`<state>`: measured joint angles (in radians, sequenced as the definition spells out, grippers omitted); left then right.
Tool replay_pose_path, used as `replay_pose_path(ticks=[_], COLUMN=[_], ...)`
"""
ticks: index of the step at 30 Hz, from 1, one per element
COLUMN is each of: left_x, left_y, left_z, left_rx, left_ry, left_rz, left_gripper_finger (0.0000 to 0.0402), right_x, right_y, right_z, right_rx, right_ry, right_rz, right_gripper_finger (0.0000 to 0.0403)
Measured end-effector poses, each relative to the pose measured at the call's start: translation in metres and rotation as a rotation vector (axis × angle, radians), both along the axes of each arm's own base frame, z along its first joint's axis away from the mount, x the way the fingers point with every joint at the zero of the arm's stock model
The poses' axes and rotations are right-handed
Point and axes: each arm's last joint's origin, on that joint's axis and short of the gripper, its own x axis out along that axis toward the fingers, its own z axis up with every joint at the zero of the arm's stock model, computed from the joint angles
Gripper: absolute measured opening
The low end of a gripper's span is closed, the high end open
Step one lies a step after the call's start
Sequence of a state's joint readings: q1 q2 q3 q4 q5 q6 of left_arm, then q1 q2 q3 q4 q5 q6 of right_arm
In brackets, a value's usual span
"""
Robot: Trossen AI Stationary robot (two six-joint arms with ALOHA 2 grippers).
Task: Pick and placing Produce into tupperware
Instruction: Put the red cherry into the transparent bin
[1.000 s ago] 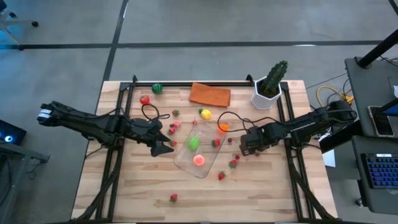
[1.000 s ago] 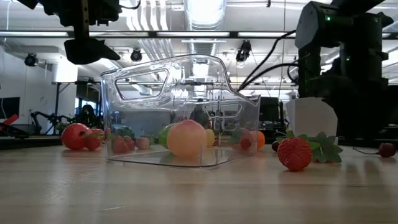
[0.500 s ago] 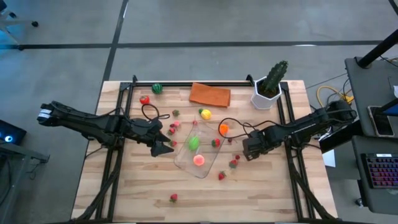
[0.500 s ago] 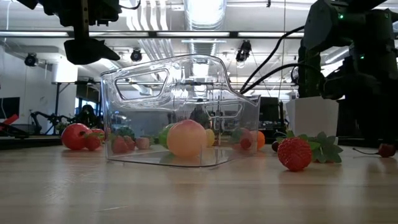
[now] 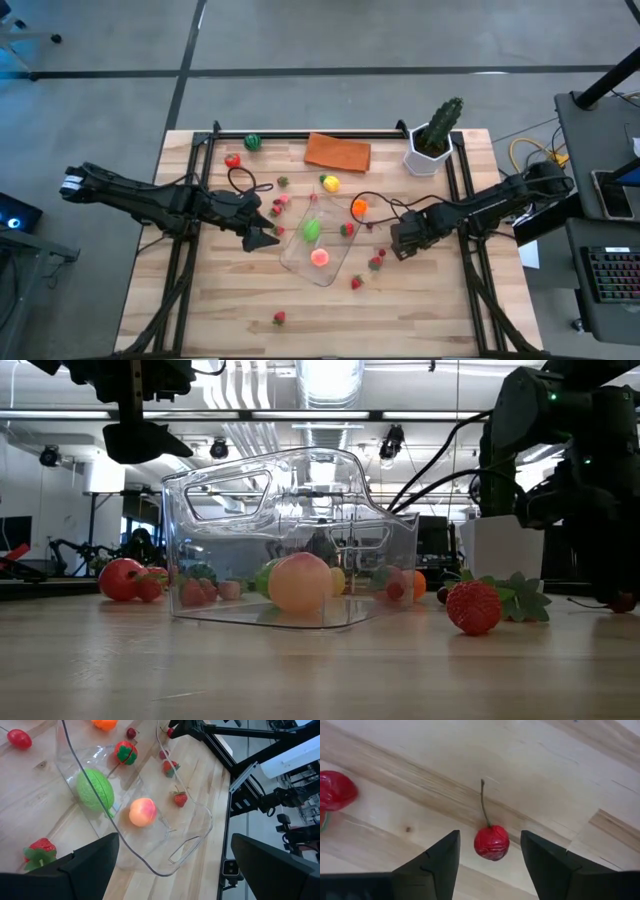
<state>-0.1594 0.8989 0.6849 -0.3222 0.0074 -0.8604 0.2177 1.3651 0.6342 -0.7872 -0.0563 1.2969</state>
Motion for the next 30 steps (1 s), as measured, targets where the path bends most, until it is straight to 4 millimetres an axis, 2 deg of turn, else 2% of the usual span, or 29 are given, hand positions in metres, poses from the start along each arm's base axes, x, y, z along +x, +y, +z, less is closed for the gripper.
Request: replay_pose_path(ticks=[6, 19, 25, 28, 30], left_x=[0.0, 0.0, 0.0, 0.0, 0.0], left_y=[0.0, 0.0, 0.0, 0.0, 0.0], left_z=[0.0, 0.0, -0.001, -0.001, -0.001], left_rx=[0.0, 0.0, 0.0, 0.0, 0.001], left_ry=[0.0, 0.0, 0.003, 0.004, 0.004], left_rz=[0.0, 0.0, 0.0, 0.0, 0.0], left_gripper_finger=[0.037, 0.037, 0.037, 0.037, 0.037], right_x=[0.0, -0.005, -0.005, 0.001, 0.01], right_y=[0.0, -0.001, -0.001, 0.001, 0.003], right_z=[-0.001, -0.007, -0.007, 0.0, 0.012], right_rx=[0.001, 0.001, 0.005, 0.024, 0.035], right_ry=[-0.009, 0.014, 0.015, -0.011, -0.062], right_rz=[0.016, 0.019, 0.011, 0.01, 0.012], right_gripper_finger=[0.0174, 0.0091, 0.0069, 0.0067, 0.0066])
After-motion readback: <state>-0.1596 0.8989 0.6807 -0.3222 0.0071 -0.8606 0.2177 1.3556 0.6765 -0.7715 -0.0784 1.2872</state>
